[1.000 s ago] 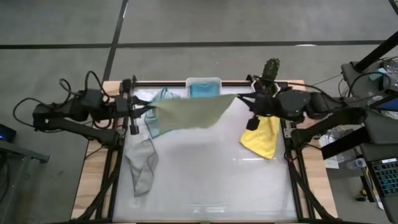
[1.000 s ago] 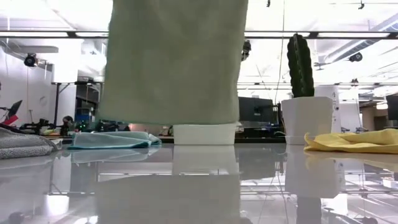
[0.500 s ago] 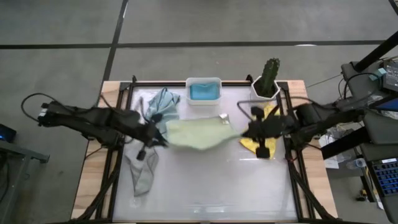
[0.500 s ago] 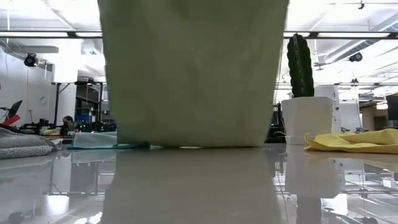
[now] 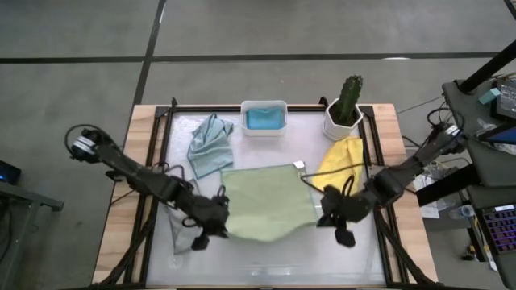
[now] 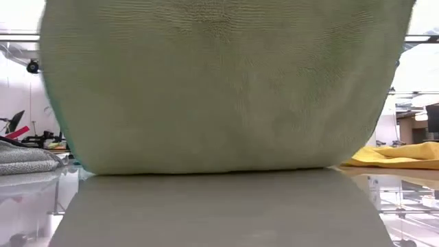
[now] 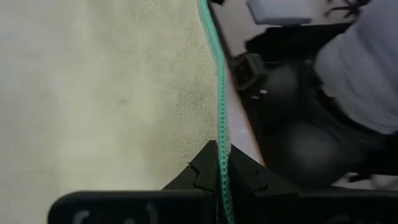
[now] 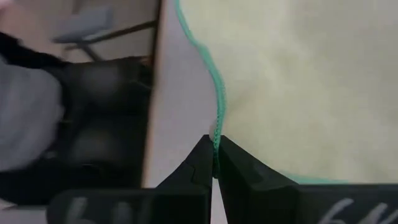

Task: Fold microfiber towels
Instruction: Fold the green cloth

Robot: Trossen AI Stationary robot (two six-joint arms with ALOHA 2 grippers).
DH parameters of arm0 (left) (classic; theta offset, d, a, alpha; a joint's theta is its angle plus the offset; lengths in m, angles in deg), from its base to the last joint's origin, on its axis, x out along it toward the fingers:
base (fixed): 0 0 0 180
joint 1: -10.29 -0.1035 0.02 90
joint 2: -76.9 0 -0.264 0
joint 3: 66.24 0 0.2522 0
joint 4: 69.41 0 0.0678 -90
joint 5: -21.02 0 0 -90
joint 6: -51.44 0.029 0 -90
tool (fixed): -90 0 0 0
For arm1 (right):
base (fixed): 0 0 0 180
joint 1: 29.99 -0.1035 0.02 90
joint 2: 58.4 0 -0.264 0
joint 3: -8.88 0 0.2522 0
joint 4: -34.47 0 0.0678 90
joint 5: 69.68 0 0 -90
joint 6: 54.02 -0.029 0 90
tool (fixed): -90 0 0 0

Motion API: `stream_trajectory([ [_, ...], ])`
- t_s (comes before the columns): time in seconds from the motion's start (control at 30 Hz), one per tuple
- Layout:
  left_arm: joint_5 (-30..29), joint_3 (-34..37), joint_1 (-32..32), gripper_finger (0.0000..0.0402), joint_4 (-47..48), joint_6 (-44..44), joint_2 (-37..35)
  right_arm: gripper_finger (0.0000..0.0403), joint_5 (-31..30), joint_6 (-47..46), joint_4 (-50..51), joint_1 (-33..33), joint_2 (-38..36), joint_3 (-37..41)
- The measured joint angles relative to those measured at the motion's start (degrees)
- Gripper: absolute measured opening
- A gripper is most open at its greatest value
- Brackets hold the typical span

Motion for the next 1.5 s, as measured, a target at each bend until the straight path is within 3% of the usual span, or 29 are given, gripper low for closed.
stream_trajectory([
  [0.2,6.91,-0.25,1.43,0.0000,-5.22,-8.35,5.23,0.0008,7.19,-7.28,-16.90,-2.94,5.76,4.78],
  [0.33,9.95,-0.25,1.43,0.0000,-6.72,-9.54,7.32,0.0008,12.88,-8.49,-22.44,-3.07,11.17,4.95],
  [0.57,10.26,1.13,-0.65,0.0000,2.89,-3.25,6.59,0.0008,12.56,-5.11,-9.11,0.81,16.36,1.93],
  [0.9,-2.88,2.87,-8.77,0.0000,11.19,7.24,6.50,0.0008,4.24,4.25,7.55,11.94,15.16,1.78],
  [1.17,-7.27,4.49,-16.56,0.0000,13.48,15.58,6.50,0.0008,-1.41,12.27,10.33,20.44,15.25,1.87],
  [1.5,-10.62,6.81,-23.67,0.0000,13.32,21.28,6.62,0.0008,-1.51,18.46,10.93,27.54,15.29,2.24],
])
